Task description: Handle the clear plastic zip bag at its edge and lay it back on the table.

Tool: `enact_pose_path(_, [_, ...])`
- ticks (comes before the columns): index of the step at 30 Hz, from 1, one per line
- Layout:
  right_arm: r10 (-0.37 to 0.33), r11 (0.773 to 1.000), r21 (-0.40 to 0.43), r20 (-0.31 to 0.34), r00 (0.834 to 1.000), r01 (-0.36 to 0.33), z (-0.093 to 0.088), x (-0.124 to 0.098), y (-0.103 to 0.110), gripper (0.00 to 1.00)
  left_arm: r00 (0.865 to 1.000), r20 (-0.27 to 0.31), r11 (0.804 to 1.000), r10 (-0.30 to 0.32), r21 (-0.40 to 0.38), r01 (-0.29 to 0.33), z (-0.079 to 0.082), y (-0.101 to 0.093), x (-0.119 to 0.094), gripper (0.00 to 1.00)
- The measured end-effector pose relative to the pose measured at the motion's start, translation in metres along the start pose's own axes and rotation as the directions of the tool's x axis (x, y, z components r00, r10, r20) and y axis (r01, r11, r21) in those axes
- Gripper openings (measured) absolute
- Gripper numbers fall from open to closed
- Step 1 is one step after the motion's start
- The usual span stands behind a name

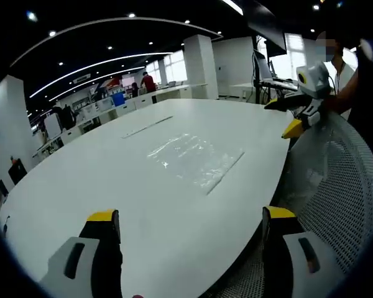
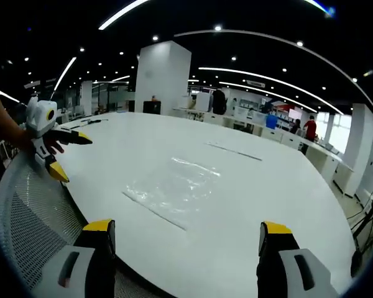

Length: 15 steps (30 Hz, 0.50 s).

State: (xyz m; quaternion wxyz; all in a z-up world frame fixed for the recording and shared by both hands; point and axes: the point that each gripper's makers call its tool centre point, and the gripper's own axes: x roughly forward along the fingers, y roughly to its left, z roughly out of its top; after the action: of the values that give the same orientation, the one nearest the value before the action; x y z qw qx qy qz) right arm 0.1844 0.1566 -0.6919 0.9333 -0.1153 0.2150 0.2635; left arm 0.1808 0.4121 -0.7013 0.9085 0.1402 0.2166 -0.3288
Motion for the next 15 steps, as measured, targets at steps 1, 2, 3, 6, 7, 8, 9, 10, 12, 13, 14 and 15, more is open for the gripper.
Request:
enact_pose_path(1, [0.000,1.000,0.000,0.000,1.000,0.000,0.0000,0.0000,0.0000,0.96,1.000,0.002,1.000,0.001,-0.003,-0.001,0.0008,0.0002,0.0000,0.95])
enact_pose_path(2, [0.001,1.000,0.000,0.000,1.000,-0.001,-0.0001,0.0001,0.0001,0.96,1.000,0.002,1.000,0.002,-0.004,-0.001,0.0008,0.0003,0.0000,0.94])
enact_pose_path(3, [0.001,1.000,0.000,-0.001,1.000,-0.001,-0.0002,0.0001,0.0001,0.96,1.000,0.002,1.000,0.005,-0.005,-0.005,0.0007,0.0012,-0.0002,0.95])
enact_pose_path(6, [0.000,1.000,0.000,-0.002,1.000,0.000,-0.0004,0.0001,0.0000,0.96,1.000,0.004,1.000,0.010,-0.008,-0.010,0.0005,0.0027,-0.0004,0.94])
enact_pose_path(7, [0.000,1.000,-0.001,-0.002,1.000,0.000,-0.0004,0.0001,0.0000,0.96,1.000,0.005,1.000,0.011,-0.009,-0.011,0.0010,0.0029,-0.0005,0.95])
enact_pose_path(8, [0.001,1.000,0.000,-0.002,1.000,-0.001,-0.0004,0.0002,0.0001,0.96,1.000,0.007,1.000,0.012,-0.010,-0.012,0.0015,0.0031,-0.0005,0.94])
enact_pose_path(9, [0.000,1.000,0.000,-0.002,1.000,0.000,-0.0005,0.0001,-0.0001,0.96,1.000,0.007,1.000,0.012,-0.010,-0.012,0.0013,0.0031,-0.0006,0.94])
enact_pose_path(10, [-0.002,1.000,0.000,-0.002,1.000,0.002,-0.0004,0.0001,-0.0003,0.96,1.000,0.005,1.000,0.011,-0.010,-0.011,0.0008,0.0030,-0.0006,0.94])
enact_pose_path(12, [-0.004,1.000,0.001,-0.002,1.000,0.004,-0.0004,0.0000,-0.0005,0.96,1.000,0.002,1.000,0.006,-0.014,-0.006,0.0004,0.0023,-0.0006,0.92])
enact_pose_path(13, [-0.005,1.000,0.001,-0.001,1.000,0.005,-0.0003,0.0000,-0.0006,0.96,1.000,0.003,1.000,0.009,-0.012,-0.009,0.0007,0.0027,-0.0008,0.93])
enact_pose_path(14, [-0.005,1.000,0.002,-0.001,1.000,0.005,-0.0003,0.0000,-0.0006,0.96,1.000,0.007,1.000,0.011,-0.013,-0.011,0.0014,0.0031,-0.0009,0.93])
enact_pose_path(15, [-0.006,1.000,0.002,-0.001,1.000,0.006,-0.0004,0.0000,-0.0007,0.96,1.000,0.011,1.000,0.013,-0.017,-0.013,0.0021,0.0035,-0.0010,0.93])
